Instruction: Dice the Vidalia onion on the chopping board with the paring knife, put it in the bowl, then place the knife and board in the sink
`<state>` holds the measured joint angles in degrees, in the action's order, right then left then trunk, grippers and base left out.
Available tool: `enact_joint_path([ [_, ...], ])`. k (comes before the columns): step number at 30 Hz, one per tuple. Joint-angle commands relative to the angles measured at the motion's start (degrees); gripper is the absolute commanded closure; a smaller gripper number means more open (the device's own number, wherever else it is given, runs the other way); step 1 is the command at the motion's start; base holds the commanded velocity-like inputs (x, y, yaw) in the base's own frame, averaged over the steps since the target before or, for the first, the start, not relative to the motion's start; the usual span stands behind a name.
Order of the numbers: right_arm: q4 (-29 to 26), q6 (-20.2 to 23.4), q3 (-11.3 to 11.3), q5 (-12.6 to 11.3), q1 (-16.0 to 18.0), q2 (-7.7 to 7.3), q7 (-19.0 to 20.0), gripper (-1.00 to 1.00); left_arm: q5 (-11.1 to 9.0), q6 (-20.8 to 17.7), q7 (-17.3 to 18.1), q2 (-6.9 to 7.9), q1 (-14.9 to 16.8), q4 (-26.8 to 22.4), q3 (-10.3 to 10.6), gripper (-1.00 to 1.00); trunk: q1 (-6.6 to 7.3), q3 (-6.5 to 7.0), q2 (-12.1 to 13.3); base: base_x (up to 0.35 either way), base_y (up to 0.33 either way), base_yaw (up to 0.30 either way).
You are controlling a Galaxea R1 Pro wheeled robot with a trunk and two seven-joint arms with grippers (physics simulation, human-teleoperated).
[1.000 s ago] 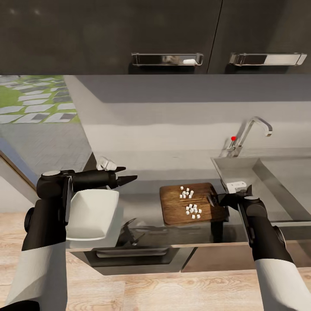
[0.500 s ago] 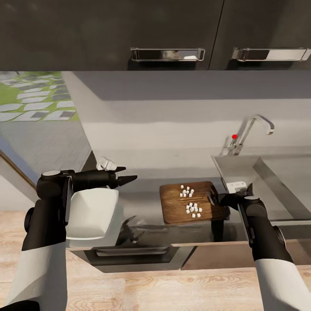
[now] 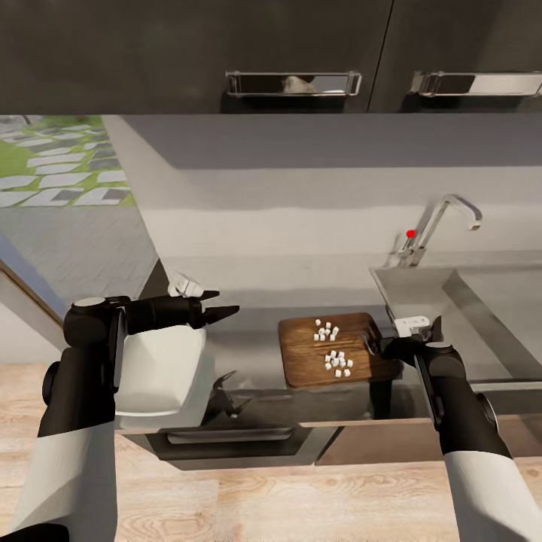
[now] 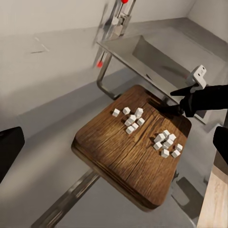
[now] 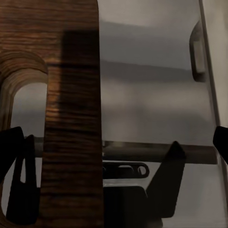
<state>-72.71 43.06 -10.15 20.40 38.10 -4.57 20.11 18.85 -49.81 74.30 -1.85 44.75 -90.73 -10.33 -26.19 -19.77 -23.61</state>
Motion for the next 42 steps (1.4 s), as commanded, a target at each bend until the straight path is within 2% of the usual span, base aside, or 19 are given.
enact_joint_path([
  [1, -0.1, 0.2, 0.0, 0.6, 0.0, 0.00, 0.5, -1.00, 0.6, -0.6, 0.6, -0.07, 0.1, -0.1, -0.1, -1.00, -0.03, -0.13, -0.1, 0.000, 0.000, 0.000],
  [9, -0.1, 0.2, 0.0, 0.6, 0.0, 0.00, 0.5, -1.00, 0.6, -0.6, 0.6, -0.06, 0.1, -0.1, -0.1, -1.00, -0.03, -0.16, -0.1, 0.000, 0.000, 0.000],
  [10, -0.1, 0.2, 0.0, 0.6, 0.0, 0.00, 0.5, 1.00, 0.6, -0.6, 0.6, -0.07, 0.1, -0.1, -0.1, -1.00, -0.03, -0.16, -0.1, 0.000, 0.000, 0.000],
  [34, -0.1, 0.2, 0.0, 0.6, 0.0, 0.00, 0.5, 1.00, 0.6, -0.6, 0.6, -0.08, 0.1, -0.1, -0.1, -1.00, -0.03, -0.16, -0.1, 0.000, 0.000, 0.000],
  [42, -0.1, 0.2, 0.0, 0.6, 0.0, 0.00, 0.5, 1.00, 0.6, -0.6, 0.6, -0.08, 0.1, -0.1, -0.1, -1.00, -0.03, 0.24, -0.1, 0.000, 0.000, 0.000],
])
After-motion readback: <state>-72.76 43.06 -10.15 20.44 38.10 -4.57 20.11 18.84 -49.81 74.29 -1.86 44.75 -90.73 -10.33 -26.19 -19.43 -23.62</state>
